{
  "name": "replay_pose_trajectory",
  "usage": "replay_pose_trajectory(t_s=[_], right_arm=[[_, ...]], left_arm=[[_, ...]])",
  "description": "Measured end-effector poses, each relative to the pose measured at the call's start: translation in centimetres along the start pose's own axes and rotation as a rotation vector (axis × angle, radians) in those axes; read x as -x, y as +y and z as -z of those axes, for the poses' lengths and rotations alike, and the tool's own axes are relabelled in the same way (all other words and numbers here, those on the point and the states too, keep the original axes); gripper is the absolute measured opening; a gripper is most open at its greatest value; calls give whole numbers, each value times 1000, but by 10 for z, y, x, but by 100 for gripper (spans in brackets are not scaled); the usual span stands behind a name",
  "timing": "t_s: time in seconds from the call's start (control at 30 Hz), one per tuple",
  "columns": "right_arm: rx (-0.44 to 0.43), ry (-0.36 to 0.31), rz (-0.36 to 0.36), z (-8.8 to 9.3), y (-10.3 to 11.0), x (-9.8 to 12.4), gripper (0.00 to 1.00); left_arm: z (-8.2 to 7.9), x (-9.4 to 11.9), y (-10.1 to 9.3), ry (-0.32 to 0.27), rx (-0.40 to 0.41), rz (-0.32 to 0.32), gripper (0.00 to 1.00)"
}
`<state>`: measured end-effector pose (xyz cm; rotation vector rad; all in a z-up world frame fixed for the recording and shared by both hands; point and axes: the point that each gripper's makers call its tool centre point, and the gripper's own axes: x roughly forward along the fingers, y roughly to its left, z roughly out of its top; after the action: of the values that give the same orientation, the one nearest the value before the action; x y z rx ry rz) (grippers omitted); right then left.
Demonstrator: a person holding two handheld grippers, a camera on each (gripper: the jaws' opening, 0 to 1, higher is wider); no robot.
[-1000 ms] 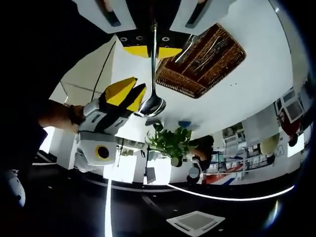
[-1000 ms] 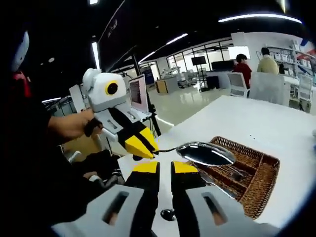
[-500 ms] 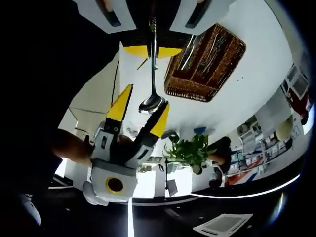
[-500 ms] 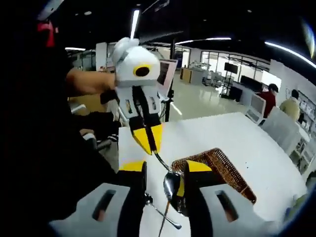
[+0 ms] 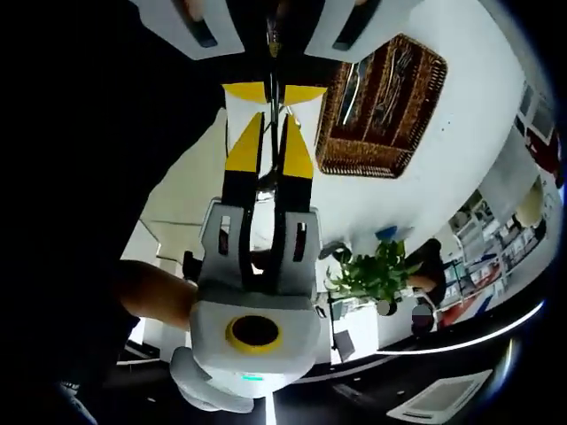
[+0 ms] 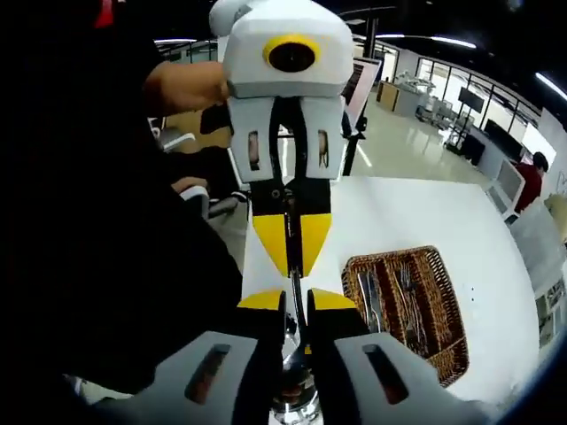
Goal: Arrange the knives, forks, and spoons in their matching storage slots by inserting each utensil handle-first until every utensil is classified and aligned in the correct compartment
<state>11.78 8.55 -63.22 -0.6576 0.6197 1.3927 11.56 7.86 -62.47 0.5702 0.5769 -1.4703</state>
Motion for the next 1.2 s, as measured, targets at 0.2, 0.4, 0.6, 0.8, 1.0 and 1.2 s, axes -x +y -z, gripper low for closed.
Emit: replay_pose_trajectory(t_s=[0.2,0.4,0.6,0.8,1.0,1.2], right_arm=[[-28,5,-22,2,2,-3,2],[68,18,-17,6,5,-6,0],[73,24,-9,8,1,-3,0],[68,40,16,12,-7,2,0],[71,61,59,16,-23,10,0],[76,83,104,15,-40,21,0]], left_arm=[[-1,-1,-1,0,-15,0,1],[3,-5,-1,-6,-30,20,2],[2,-10,6,-32,0,11,17],[-3,1,31,-89,45,-108,51],[-1,37,68,-189,116,-290,95],[8,91,88,-351,335,-390,100]])
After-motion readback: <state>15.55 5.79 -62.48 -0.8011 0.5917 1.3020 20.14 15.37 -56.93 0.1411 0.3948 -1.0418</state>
